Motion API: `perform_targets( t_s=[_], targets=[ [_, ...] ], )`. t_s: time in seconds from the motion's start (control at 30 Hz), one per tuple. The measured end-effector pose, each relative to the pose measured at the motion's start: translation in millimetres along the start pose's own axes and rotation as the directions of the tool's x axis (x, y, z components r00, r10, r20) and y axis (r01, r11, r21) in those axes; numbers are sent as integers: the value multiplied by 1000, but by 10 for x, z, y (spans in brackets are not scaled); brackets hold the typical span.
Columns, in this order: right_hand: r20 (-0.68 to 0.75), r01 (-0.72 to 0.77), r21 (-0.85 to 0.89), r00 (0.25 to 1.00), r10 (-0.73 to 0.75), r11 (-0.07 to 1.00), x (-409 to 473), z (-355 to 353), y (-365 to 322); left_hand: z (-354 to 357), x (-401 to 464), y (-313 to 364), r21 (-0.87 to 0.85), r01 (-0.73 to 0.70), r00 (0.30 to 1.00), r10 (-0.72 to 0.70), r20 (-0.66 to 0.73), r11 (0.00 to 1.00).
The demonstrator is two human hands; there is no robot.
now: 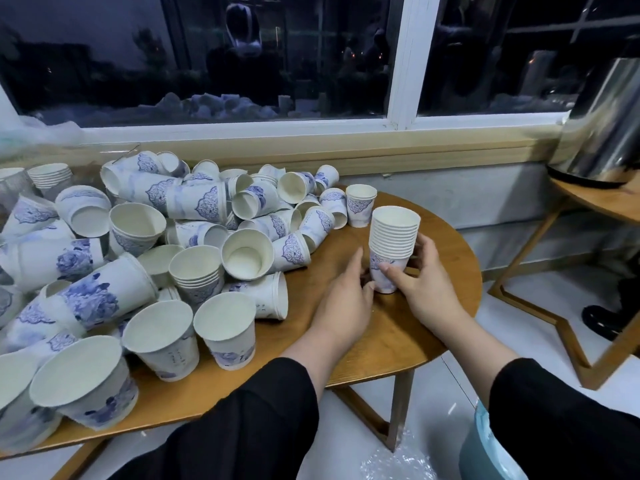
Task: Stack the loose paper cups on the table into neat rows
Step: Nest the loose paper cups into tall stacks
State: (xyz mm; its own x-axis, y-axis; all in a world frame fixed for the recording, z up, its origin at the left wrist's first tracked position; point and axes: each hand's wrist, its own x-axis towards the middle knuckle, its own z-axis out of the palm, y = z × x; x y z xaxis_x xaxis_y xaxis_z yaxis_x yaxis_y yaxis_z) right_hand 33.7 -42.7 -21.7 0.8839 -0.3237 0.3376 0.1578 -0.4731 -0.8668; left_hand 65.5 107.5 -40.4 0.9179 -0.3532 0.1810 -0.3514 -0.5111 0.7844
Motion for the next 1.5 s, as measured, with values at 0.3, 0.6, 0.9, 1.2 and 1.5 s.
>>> perform_targets(
  t_s=[0.3,0.6,0.9,1.2,1.5],
  targets=[
    [-63,-36,-40,997,33,999,429,-61,317,324,520,84,30,-32,999,31,30,999],
    [-217,-148,-71,967,130,986,320,-107,376,237,340,51,-43,47,998,-48,-30,998],
    [-208,-207,-34,958,195,978,-313,-49,-68,-221,-610,138,-178,64,996,-72,-43,982],
    [216,16,206,974,-62,978,-1107,810,-738,-1033,-1630,-232,-68,-164,959,143,-245,984],
    [386,354,-140,880,-278,925,-1184,1210,-891,-1289,-1860,-634,25,-149,899,146,-413,988]
  ],
)
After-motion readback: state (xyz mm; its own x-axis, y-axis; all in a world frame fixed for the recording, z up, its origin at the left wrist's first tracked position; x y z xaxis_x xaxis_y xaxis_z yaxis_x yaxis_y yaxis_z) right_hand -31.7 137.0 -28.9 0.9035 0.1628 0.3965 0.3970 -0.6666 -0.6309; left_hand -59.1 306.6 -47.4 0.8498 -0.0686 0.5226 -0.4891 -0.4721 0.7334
